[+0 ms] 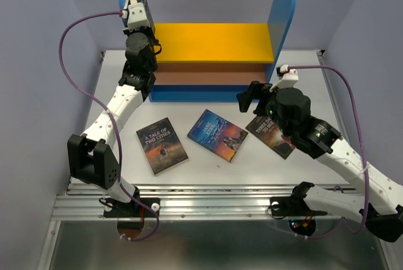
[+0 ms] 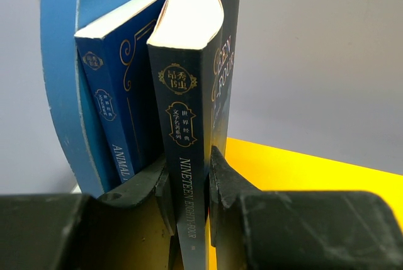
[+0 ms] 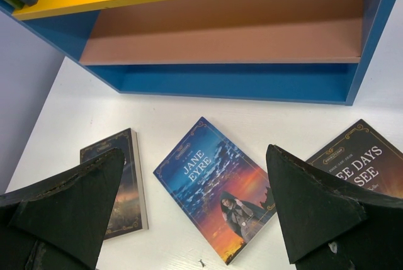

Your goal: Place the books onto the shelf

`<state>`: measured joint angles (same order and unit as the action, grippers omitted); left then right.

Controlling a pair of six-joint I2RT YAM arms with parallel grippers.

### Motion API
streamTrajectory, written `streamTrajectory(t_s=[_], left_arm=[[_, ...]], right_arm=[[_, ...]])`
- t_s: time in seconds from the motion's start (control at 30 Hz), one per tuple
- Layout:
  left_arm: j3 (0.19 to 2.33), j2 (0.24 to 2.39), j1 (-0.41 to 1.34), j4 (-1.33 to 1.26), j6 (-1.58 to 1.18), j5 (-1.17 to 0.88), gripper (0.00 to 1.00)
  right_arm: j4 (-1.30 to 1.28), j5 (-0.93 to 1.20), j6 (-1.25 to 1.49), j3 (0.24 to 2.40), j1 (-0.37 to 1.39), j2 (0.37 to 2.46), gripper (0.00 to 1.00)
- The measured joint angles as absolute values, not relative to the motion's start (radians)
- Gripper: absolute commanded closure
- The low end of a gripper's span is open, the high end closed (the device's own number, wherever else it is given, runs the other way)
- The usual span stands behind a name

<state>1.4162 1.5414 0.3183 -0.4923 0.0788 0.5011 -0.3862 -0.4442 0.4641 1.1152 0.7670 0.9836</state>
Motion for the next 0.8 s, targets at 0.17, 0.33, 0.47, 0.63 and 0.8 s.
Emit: streamTrajectory(t_s=[0.17,0.33,0.47,0.63,0.8], left_arm=[[1.416,1.539,0.319,-0.489,0.074,0.503,0.65],[1.416,1.533,0.321,-0.466,0.065,0.516,0.60],[1.416,1.528,0.327,-0.449,0.066,0.531,0.51],[1.416,1.523,0.336,-0.443,0.066,0.534,0.48],[1.416,1.509,0.341,-0.429,0.066,0.542,0.48]], right_arm=[[-0.386,-0.444,0.464,1.115,0.767,0.984,0.00],[-0.386,-0.444,0.464,1.115,0.767,0.992,0.00],[-0.387,-0.439,0.464,1.115,0.767,0.999,0.00],[-0.387,-0.437,0.464,1.115,0.767,1.003,0.00],[-0.387,-0.436,0.464,1.115,0.767,1.003,0.00]])
